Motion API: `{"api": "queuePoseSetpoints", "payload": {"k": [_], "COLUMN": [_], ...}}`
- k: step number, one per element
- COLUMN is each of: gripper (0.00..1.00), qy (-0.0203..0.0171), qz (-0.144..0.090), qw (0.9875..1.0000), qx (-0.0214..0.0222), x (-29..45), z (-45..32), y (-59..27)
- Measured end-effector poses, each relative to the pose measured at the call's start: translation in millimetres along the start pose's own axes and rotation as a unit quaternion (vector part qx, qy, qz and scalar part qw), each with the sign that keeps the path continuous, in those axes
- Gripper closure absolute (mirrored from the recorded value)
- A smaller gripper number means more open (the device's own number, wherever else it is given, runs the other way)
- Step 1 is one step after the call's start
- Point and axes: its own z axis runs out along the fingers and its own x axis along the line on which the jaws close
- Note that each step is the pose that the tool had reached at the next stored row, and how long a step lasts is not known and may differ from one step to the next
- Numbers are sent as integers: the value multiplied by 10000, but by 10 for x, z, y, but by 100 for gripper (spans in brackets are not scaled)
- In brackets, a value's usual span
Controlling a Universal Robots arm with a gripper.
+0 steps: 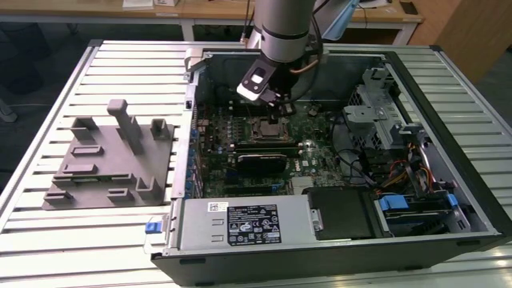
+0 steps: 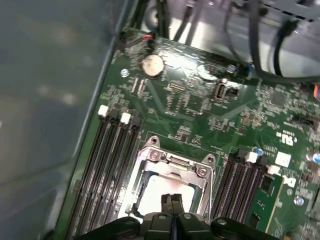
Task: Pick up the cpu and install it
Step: 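Close the cpu cover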
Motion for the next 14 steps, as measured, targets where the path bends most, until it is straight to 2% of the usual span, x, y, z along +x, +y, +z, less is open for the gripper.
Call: {"api": "queuePoseSetpoints", "payload": {"k": [4,7,11,14], "gripper": [89,89,89,89], "qy": [3,6,10,11], "qz": [-365,-634,-1001,-1269], "qw": [9993,9980,9950,9919], "qx": [2,4,6,8], "x": [0,0,0,0], "z": [1,3,4,5], "y": [0,0,0,0]}}
